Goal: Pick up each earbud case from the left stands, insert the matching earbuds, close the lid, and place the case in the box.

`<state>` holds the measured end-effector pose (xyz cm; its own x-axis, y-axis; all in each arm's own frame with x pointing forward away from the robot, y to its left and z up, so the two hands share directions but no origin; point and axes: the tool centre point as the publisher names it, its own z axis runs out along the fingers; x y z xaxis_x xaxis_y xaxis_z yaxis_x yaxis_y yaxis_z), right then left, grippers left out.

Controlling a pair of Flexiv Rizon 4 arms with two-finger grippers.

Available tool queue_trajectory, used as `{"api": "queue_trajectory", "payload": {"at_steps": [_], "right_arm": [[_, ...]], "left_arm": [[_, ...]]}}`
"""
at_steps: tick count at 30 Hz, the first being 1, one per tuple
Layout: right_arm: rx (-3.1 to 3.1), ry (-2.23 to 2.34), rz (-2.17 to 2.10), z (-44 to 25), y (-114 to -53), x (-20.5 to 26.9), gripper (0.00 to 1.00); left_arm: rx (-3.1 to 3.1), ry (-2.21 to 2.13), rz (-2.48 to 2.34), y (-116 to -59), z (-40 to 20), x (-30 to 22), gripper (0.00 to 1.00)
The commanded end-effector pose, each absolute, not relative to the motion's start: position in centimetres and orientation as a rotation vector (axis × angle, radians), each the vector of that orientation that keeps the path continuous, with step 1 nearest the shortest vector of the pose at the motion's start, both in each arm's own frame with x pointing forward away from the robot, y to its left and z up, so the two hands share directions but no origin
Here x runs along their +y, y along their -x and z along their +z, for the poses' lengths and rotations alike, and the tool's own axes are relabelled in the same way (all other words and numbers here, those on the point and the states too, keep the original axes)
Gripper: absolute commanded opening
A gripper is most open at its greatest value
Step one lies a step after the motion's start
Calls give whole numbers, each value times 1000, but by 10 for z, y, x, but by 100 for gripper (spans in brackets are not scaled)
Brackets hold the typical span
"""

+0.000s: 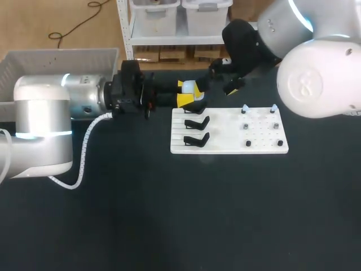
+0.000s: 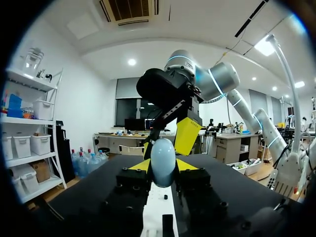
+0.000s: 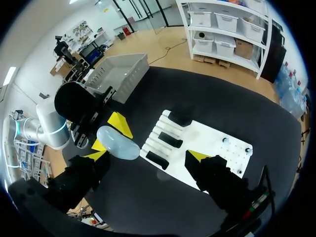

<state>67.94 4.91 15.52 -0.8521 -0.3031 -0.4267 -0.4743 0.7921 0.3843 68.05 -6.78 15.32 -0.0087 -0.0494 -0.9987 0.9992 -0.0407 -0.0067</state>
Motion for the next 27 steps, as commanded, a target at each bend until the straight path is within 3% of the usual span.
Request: {"api": "queue_trajectory", "payload": {"at_steps": [1,16,27], "right_arm": [[2636,586,688,157,-682,51,100],[2442,702,627,203,-687,35,100],[2566,755,333,207,-715,-28,100]], "left_arm": [[1155,-1198,-1269,-680,152,-68,0],[1155,-1198,-1269,-680,152,-68,0],[1106,-1226,-1245,-674,156,-66,0]]}}
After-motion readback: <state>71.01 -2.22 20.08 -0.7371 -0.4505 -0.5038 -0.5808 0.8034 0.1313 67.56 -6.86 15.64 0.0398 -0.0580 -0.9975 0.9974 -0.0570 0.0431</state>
